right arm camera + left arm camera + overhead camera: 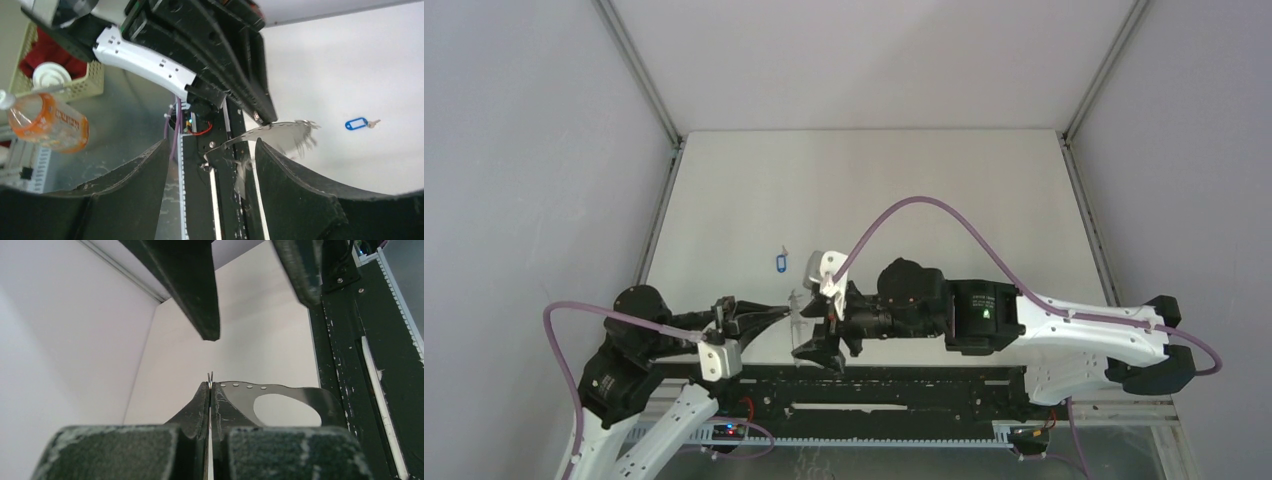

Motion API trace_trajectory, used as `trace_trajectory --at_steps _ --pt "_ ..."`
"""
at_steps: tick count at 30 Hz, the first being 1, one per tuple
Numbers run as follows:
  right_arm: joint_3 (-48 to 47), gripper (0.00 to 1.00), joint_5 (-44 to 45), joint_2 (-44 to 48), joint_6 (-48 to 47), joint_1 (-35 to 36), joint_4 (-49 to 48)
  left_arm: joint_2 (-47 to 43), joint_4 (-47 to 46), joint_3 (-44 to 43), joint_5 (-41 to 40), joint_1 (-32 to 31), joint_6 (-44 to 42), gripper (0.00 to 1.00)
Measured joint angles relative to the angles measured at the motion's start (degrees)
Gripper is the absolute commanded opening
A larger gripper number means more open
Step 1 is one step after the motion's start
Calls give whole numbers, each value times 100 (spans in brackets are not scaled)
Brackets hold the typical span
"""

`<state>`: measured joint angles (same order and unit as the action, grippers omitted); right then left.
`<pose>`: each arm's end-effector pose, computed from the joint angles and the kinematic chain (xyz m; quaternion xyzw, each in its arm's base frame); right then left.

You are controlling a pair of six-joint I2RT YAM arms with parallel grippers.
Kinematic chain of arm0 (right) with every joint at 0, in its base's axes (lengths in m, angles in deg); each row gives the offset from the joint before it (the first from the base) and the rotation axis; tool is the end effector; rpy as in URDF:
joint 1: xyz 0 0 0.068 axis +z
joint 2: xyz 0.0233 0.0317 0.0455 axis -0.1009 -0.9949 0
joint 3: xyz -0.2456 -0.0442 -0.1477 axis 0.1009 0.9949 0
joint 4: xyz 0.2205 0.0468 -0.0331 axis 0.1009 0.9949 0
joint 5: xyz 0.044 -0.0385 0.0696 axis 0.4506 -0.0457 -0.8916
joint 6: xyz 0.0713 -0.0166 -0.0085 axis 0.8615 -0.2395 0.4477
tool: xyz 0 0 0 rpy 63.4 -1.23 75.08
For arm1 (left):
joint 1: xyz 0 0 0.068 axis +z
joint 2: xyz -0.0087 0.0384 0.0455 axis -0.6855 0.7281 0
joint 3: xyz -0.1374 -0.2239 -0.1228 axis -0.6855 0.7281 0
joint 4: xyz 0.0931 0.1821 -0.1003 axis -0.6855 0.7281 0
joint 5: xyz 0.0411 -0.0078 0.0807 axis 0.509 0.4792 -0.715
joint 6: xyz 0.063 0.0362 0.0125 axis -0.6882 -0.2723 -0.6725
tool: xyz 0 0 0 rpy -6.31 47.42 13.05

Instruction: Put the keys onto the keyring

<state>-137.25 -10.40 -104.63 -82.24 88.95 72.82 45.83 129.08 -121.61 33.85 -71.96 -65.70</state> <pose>0.0301 0.2666 0.4396 -0.5027 0.6017 0.4390 0.4388 -0.0118 -0.0471 0.3542 0.6320 0.3883 -0.2329 0.6289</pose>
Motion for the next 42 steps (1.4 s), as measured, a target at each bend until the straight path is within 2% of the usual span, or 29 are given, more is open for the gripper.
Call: trace_trajectory --at_steps 4,8,14,27,29,37,41,42 --pt "162 68 -15 48 -509 94 52 -107 28 72 90 0 -15 0" --pt "313 64 -234 157 -1189 -111 -35 -118 105 72 385 0 -4 0" --pt "354 50 -396 186 -2009 -212 -184 -118 238 66 800 0 173 0" --pt "354 45 -745 57 -2197 -205 -339 -118 -452 66 890 0 1270 0" --pt "354 39 -745 0 -2173 -205 -339 -118 -542 66 898 0 1360 0" --pt "354 0 -748 -31 -2020 -219 -398 -122 -616 68 874 0 1506 0" --pt "354 0 -726 -31 -1974 -219 -400 -138 -610 70 850 11 1508 0" --pt "354 0 -719 -31 -1963 -219 -402 -140 -610 72 846 11 1508 4"
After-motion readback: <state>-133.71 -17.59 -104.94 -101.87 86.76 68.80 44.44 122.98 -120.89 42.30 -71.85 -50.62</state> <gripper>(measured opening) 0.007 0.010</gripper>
